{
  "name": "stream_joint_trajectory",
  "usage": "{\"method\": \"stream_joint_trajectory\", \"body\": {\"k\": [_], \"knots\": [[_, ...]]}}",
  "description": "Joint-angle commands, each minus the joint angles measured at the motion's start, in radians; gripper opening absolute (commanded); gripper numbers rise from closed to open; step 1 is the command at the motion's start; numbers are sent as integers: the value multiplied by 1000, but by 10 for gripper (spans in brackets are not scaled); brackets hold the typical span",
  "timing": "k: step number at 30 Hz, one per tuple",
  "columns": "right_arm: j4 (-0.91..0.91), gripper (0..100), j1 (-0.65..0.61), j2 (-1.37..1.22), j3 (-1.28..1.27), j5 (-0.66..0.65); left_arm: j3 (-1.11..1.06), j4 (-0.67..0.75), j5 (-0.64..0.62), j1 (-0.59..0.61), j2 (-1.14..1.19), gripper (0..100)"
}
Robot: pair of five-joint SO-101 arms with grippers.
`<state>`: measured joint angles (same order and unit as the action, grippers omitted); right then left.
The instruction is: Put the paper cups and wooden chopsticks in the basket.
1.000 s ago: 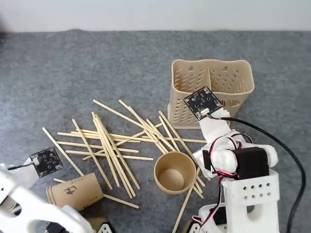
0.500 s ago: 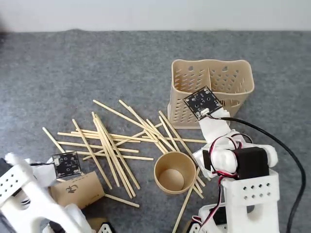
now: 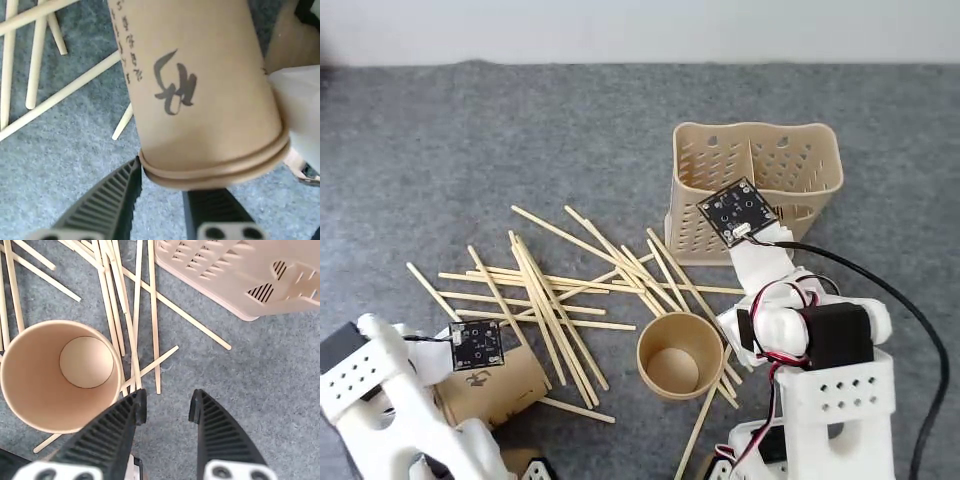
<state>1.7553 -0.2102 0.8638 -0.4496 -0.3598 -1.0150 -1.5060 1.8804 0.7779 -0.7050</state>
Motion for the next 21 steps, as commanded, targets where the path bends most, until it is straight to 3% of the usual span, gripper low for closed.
{"method": "stream_joint_trajectory", "body": {"k": [1,9,21], "knots": [[36,151,5,24,34,-8,21,-8,5,-6,-14,103],[36,151,5,27,34,-8,74,-109,-64,-95,-14,13],[36,151,7,30,37,-8,160,-140,-311,-281,-15,14]]}}
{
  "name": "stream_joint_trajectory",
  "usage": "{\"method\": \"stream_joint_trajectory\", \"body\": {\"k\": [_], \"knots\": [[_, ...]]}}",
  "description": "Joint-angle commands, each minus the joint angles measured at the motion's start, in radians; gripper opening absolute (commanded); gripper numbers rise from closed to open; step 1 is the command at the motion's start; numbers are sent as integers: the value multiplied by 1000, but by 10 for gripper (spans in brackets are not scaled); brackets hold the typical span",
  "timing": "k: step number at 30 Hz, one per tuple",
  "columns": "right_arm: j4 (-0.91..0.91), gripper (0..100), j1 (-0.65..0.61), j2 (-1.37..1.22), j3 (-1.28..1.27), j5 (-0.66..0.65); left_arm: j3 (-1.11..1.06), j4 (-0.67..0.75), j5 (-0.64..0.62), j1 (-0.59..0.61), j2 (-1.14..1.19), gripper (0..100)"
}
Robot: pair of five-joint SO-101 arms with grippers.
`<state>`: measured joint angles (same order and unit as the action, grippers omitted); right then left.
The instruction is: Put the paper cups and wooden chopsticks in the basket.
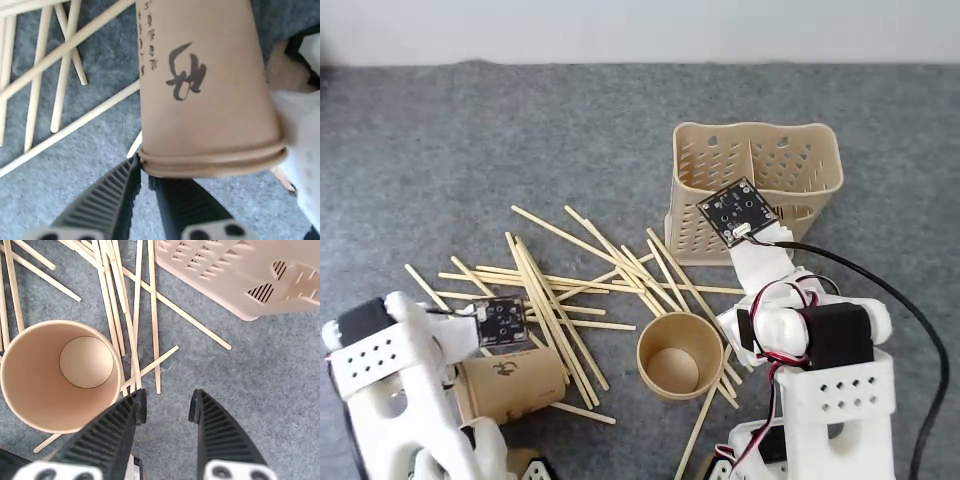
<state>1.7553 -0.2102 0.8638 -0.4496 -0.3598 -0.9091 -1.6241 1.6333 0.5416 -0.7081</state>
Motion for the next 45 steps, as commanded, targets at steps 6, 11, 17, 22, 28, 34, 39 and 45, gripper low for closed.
{"method": "stream_joint_trajectory", "body": {"k": [6,11,17,22,28,34,39,45], "knots": [[36,151,12,31,40,-9,128,-21,-288,-216,-12,14],[39,154,64,31,114,-9,220,-21,-491,-364,-12,19],[39,154,214,31,236,-32,280,-21,-706,-562,-12,20],[39,154,288,31,235,-101,317,-12,-850,-700,-12,32],[39,154,363,31,239,-110,315,112,-1046,-769,-11,175],[39,154,427,31,238,-160,314,166,-1112,-773,-8,219],[39,154,438,31,233,-160,243,198,-1112,-775,-11,219],[39,154,433,31,233,-160,140,267,-1111,-766,-11,217]]}}
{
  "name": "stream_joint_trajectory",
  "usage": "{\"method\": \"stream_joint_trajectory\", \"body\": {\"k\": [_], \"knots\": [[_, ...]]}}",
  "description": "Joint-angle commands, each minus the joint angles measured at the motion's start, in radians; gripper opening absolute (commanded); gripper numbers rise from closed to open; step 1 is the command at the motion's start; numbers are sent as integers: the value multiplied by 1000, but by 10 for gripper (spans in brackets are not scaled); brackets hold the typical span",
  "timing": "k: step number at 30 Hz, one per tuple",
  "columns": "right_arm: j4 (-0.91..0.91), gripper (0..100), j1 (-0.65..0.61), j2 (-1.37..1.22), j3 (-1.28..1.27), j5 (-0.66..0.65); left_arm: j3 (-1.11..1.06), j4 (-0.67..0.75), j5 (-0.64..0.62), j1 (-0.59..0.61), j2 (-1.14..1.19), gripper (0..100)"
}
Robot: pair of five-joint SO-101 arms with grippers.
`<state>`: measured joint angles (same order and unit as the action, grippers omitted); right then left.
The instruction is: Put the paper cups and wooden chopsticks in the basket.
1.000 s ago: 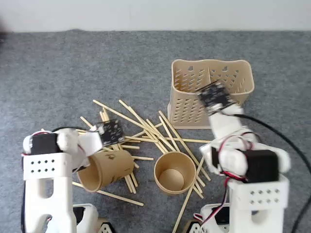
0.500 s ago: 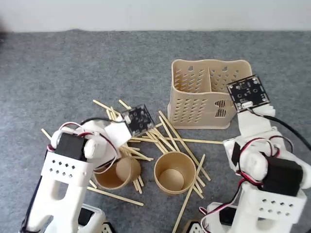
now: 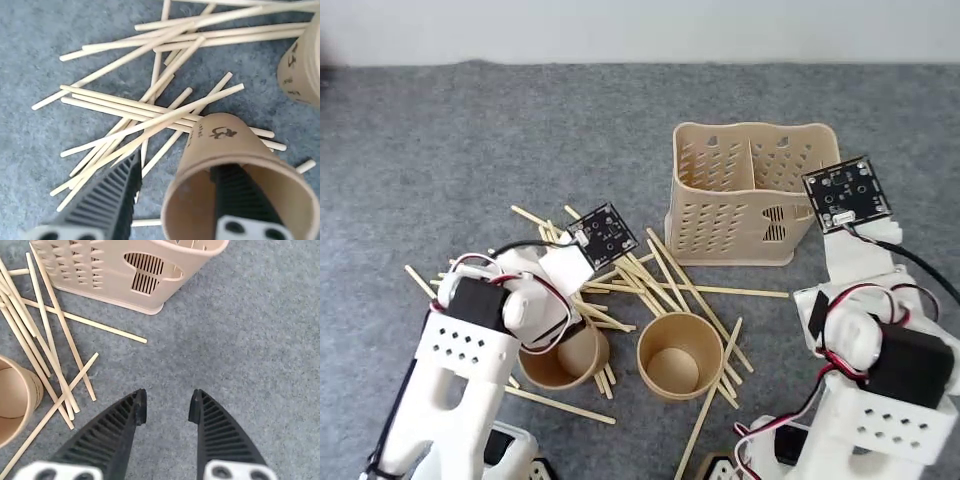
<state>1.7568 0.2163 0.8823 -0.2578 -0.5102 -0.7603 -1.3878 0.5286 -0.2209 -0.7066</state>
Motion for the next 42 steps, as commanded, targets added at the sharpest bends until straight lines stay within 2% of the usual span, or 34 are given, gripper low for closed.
{"method": "stream_joint_trajectory", "body": {"k": [1,4,9,18,21,24,27,35,42], "knots": [[38,154,8,13,41,-9,-21,34,-6,-6,-12,217],[38,151,12,13,41,-9,-31,34,-6,-11,-14,183],[38,151,12,13,41,-9,28,6,-6,-11,-14,6],[39,149,12,13,41,-9,280,-269,-6,-6,-14,12],[39,113,12,13,41,-9,400,-365,-9,-11,-14,11],[39,66,12,13,41,-9,463,-368,-12,-3,-14,10],[39,59,15,13,40,-9,476,-367,-28,-11,-14,10],[39,69,147,13,25,-83,642,-368,-155,-14,-14,10],[38,69,174,13,-15,-92,688,-368,-273,-203,-14,10]]}}
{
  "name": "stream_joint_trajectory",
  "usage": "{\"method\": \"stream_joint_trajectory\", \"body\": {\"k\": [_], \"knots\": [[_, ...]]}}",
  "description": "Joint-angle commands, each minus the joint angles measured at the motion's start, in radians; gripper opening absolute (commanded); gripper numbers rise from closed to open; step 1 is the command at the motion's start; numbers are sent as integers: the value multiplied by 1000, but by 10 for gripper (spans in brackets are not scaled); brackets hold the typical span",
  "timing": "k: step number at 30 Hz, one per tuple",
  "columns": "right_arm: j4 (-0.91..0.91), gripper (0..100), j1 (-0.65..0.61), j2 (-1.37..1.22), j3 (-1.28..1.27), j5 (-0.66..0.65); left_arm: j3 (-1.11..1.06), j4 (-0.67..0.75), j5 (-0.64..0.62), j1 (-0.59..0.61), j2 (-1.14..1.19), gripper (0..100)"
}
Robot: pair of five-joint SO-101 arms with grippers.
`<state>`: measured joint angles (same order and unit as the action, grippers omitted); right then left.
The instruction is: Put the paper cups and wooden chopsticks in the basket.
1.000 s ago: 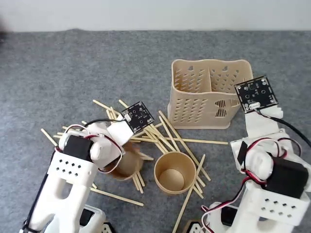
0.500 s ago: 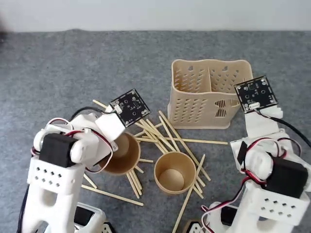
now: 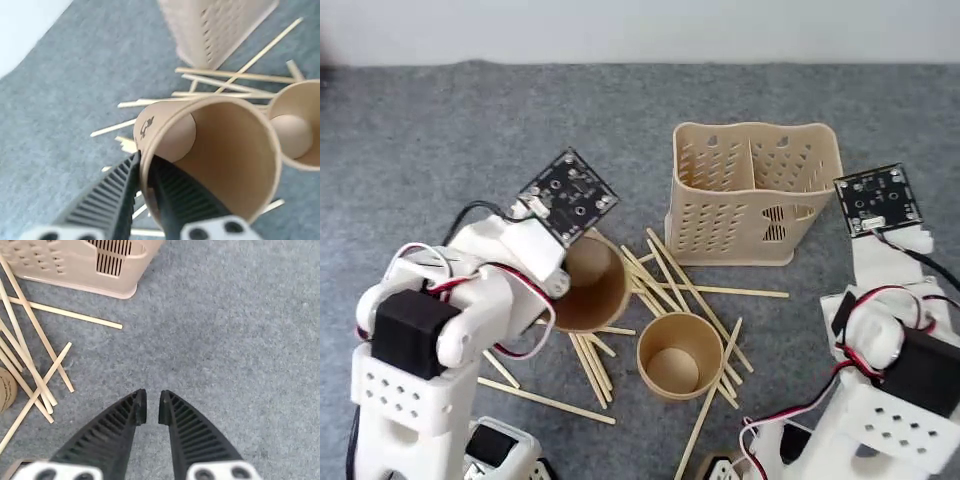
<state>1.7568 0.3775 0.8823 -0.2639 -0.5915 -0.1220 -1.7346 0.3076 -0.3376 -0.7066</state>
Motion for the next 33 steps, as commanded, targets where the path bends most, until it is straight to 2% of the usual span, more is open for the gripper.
{"method": "stream_joint_trajectory", "body": {"k": [1,7,21,33], "knots": [[36,69,13,13,-23,-11,51,-21,-71,-118,-14,10],[33,69,15,13,-84,-11,53,-21,-143,-275,-14,10],[31,69,15,13,-89,-11,27,-23,-184,-522,-15,10],[33,72,13,13,-87,-11,-176,-20,-132,-551,-12,13]]}}
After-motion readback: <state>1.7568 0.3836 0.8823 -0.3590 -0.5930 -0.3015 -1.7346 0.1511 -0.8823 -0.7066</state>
